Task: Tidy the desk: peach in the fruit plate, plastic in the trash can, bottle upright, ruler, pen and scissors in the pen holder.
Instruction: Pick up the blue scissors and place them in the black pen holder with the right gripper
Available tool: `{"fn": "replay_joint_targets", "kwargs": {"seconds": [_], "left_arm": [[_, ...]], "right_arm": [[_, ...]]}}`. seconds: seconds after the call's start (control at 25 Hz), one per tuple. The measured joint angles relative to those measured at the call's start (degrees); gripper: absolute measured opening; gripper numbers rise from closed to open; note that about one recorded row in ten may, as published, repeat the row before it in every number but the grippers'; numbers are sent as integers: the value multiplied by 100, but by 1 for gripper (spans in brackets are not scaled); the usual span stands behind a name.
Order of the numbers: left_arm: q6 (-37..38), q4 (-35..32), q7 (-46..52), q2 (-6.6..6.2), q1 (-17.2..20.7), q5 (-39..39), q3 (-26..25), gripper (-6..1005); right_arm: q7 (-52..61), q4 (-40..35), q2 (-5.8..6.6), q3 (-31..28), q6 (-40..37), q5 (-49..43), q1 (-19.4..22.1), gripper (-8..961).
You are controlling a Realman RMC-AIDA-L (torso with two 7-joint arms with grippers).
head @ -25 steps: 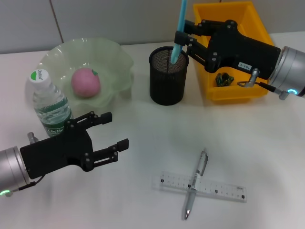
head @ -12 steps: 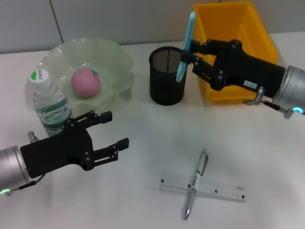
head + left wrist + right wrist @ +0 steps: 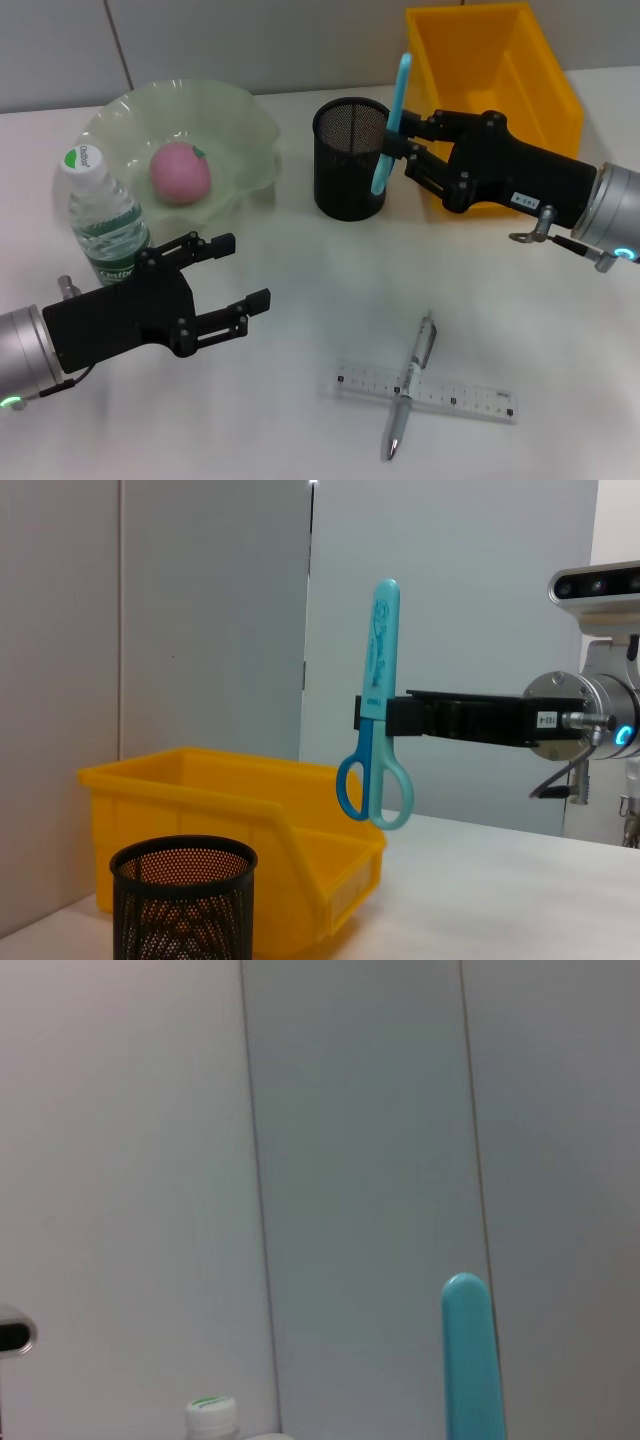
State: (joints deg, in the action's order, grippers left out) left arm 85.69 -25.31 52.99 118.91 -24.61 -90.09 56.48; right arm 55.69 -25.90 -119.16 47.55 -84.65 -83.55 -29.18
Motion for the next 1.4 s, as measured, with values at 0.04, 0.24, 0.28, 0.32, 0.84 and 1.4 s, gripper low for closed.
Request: {"fn": "replay_joint_targets", "kwargs": {"seconds": [0.04, 0.24, 0.28, 0.32, 0.84, 1.4], "left_arm": [[0, 0, -5, 0, 0, 0, -8, 781], [-4, 0, -12, 0, 0, 0, -13, 781], [-5, 0, -14, 0, 0, 0, -16, 781], [-5, 0, -14, 0, 0, 0, -16, 781], [-18, 0, -20, 0, 0, 0, -10, 781], [-18, 0, -26, 0, -9, 0, -14, 781]], "right_arm": [[2, 1, -1, 27, 0, -1, 0, 236], [12, 5, -1, 83, 5, -4, -10, 236], [14, 6, -1, 84, 5, -4, -15, 236], [17, 6, -1, 85, 4, -4, -23, 236], [26, 33, -1, 170, 1, 16, -35, 236], [-161, -213, -2, 129, -67, 46, 11, 235]]}}
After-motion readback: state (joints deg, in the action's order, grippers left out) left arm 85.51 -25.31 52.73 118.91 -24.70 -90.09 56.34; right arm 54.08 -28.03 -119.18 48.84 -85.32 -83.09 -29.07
